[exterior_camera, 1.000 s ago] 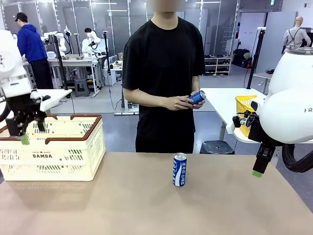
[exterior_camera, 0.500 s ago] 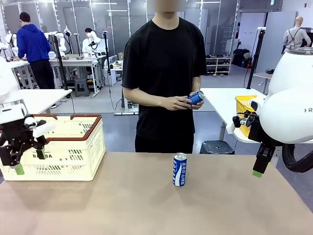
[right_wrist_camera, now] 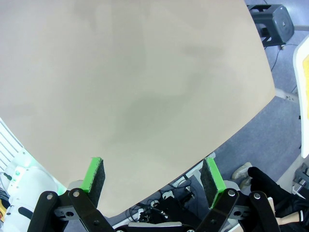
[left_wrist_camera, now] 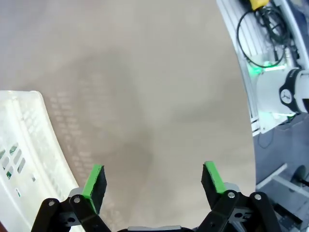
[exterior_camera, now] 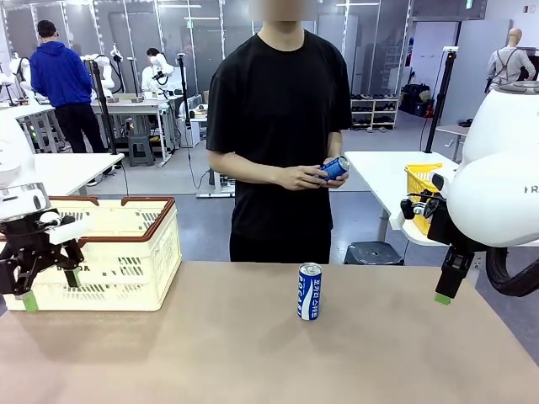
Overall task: Place the drinks into the Shopping basket.
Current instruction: Pick up one drink and place it into the Shopping basket.
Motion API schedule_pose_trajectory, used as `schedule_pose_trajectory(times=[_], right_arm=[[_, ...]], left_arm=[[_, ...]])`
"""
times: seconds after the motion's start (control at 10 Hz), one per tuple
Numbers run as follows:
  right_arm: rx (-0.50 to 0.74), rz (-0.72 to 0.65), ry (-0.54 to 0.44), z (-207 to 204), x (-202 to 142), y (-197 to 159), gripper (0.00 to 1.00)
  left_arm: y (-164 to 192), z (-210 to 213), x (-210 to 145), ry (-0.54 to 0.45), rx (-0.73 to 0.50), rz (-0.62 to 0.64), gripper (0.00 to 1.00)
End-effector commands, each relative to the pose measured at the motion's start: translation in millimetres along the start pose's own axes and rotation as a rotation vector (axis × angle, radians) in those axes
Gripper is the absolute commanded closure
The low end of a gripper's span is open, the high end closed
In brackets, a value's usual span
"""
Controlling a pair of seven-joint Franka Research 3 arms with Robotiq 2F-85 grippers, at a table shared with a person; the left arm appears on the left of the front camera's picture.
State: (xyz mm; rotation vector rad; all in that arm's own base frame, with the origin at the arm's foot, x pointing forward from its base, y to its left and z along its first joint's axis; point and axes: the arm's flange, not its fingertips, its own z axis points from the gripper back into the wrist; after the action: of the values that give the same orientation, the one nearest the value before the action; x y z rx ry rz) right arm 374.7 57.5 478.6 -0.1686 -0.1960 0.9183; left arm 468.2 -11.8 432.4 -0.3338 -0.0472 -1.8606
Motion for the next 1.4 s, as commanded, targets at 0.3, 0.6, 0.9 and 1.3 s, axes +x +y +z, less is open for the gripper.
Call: schedule_pose_trajectory(times=[0.3,0.6,0.9,1.3], right_arm=[[0.003,-0.002,0.0,-1.2,-0.9,-0.1,0.0],[0.003,-0.002,0.0,-1.2,-0.9,-0.1,0.0],[0.003,-0.002,0.0,-1.2,-0.9,-0.1,0.0],[0.003,-0.002,0.0,-1.2,-0.9,-0.1,0.0]], left_arm=[[-5.2,3.2,8.8,0.029,0.02,0.03,0.0],[0.8,14.1,18.6,0.02,0.007,0.041,0.0],[0.6,37.5,79.6,0.07,0.018,0.024,0.0],[36.9,53.4,184.1,0.133,0.089,0.043,0.0]])
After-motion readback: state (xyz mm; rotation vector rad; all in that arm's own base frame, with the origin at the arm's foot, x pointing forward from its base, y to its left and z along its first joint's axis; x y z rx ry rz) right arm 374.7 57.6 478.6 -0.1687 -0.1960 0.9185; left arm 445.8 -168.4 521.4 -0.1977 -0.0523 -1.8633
